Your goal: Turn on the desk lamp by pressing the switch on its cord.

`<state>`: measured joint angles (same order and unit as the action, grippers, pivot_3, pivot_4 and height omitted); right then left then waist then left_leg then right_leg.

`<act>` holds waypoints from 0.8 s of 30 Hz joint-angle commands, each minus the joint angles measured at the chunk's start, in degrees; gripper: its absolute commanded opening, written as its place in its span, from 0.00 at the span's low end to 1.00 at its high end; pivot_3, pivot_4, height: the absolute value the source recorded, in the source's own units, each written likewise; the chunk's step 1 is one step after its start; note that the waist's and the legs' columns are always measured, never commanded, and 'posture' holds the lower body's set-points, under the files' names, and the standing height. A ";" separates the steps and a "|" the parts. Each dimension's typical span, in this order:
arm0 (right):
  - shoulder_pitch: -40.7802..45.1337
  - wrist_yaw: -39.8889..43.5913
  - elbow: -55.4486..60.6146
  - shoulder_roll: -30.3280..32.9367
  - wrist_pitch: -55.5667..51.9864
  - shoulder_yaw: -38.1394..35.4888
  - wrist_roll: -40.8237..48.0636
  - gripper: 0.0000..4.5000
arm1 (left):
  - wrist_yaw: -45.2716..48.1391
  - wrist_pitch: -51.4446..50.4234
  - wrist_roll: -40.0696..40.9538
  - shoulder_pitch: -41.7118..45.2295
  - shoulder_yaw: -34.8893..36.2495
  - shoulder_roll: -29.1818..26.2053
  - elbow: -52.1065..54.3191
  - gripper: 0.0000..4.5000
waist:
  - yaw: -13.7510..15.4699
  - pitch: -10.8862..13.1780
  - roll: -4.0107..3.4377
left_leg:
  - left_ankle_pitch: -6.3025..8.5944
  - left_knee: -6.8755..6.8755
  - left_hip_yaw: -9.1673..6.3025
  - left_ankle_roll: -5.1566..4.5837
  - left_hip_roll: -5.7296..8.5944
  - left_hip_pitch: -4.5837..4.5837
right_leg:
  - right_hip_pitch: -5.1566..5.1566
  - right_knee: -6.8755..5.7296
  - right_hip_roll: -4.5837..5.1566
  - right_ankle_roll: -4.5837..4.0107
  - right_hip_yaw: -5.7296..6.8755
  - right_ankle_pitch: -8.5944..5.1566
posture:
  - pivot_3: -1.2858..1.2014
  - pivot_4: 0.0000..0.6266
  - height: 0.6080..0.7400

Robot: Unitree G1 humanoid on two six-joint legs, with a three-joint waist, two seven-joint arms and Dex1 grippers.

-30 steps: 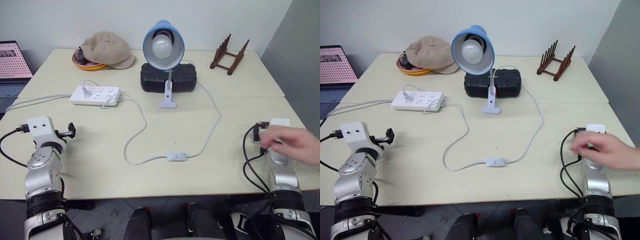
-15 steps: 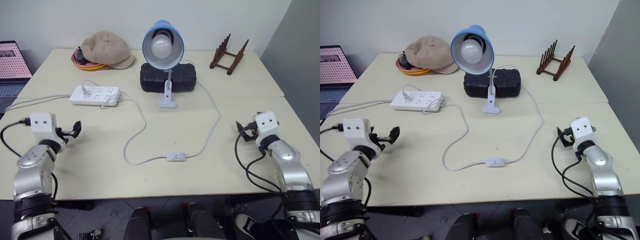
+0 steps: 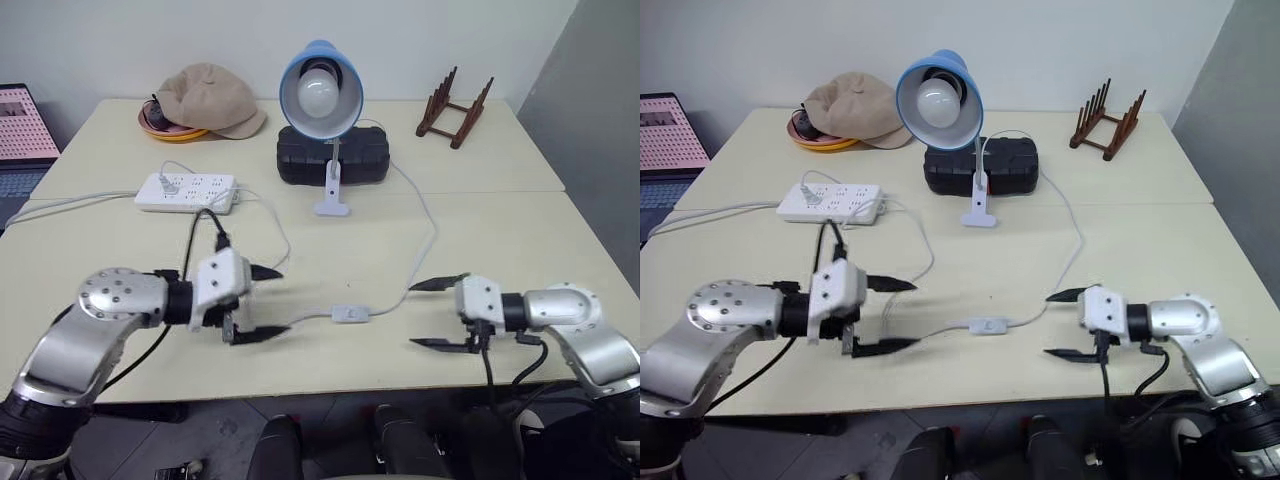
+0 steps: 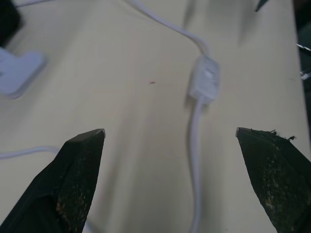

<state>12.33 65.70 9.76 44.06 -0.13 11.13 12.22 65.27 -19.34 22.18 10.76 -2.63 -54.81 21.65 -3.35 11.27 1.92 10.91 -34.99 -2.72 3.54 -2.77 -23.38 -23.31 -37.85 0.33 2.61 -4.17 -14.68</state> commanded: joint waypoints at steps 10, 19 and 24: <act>2.62 -9.77 -4.53 -11.10 11.64 8.38 -13.72 0.99 | 0.90 8.62 -3.04 -2.03 1.13 2.17 -1.43 1.00 | 0.20 0.00 0.00 | 0.00 -0.03 0.01 0.00 0.01 -0.07 | -0.02 0.02 0.01 0.01 -0.01 -0.01 | 0.52 0.24 1.00; 6.01 -13.09 -11.73 -13.15 18.07 7.90 -15.99 0.89 | -0.46 7.28 -2.60 -4.61 2.70 1.82 1.21 1.00 | 0.28 0.00 0.00 | 0.00 -0.05 0.00 0.00 0.01 -0.04 | -0.03 -0.09 0.00 0.00 -0.01 -0.01 | 0.52 0.24 1.00; 7.55 -12.13 -13.99 -12.83 20.71 8.61 -16.38 0.58 | -1.31 6.22 -2.49 -4.95 3.25 1.92 2.05 1.00 | 0.32 0.00 0.00 | 0.00 -0.05 0.00 0.00 0.01 -0.04 | -0.03 -0.10 0.00 0.00 -0.01 -0.01 | 0.52 0.24 1.00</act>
<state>18.58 53.09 -4.43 31.00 18.56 19.82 -3.89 64.43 -13.06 19.09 5.99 -1.64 -52.53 22.13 -3.03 11.27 1.91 10.91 -35.04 -2.72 3.54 -2.76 -23.42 -23.34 -37.96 0.33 2.61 -4.18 -14.69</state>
